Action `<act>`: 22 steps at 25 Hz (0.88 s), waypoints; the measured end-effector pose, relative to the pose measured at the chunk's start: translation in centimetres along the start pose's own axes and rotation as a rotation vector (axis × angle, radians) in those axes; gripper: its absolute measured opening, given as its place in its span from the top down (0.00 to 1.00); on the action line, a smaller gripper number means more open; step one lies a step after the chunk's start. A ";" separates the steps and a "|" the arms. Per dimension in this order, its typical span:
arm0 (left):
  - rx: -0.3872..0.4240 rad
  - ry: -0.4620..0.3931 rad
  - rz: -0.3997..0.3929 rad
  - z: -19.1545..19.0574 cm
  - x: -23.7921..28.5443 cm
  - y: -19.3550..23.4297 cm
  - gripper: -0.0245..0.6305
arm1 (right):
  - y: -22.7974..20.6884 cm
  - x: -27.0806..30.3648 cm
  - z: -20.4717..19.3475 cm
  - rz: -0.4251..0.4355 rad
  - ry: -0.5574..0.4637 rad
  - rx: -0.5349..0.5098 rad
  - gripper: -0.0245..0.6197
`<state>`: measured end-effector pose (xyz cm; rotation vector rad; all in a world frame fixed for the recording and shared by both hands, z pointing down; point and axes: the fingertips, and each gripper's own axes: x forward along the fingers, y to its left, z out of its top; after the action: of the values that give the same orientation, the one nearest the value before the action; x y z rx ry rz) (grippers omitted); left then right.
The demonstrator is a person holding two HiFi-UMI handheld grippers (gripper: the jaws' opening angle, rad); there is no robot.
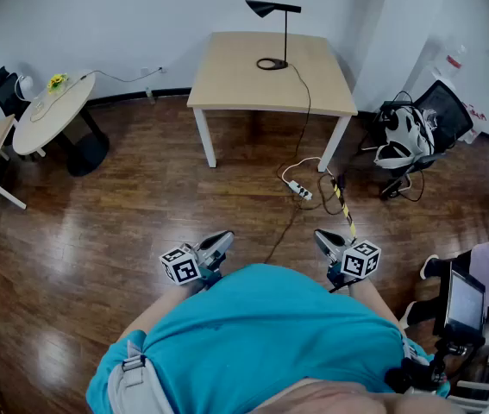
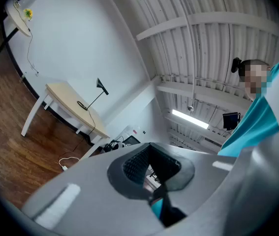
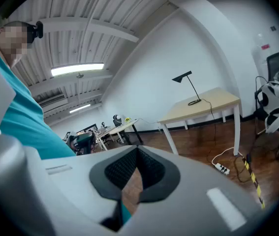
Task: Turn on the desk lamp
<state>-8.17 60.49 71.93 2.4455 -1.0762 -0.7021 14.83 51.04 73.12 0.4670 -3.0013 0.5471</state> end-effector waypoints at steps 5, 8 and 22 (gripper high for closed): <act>-0.013 -0.006 0.011 -1.4 4.1 1.1 0.96 | -5.3 -0.8 0.5 -0.007 0.014 0.001 0.96; -0.028 -0.041 0.046 -1.6 4.0 2.7 0.96 | -6.4 0.3 -0.1 0.005 0.026 0.003 0.96; -0.042 -0.075 -0.075 16.1 0.3 23.0 0.96 | -6.5 25.5 8.9 -0.056 0.042 -0.110 0.96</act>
<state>-30.49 43.40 70.83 2.4523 -0.9902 -0.8375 -7.55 34.88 69.75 0.5227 -2.9486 0.3810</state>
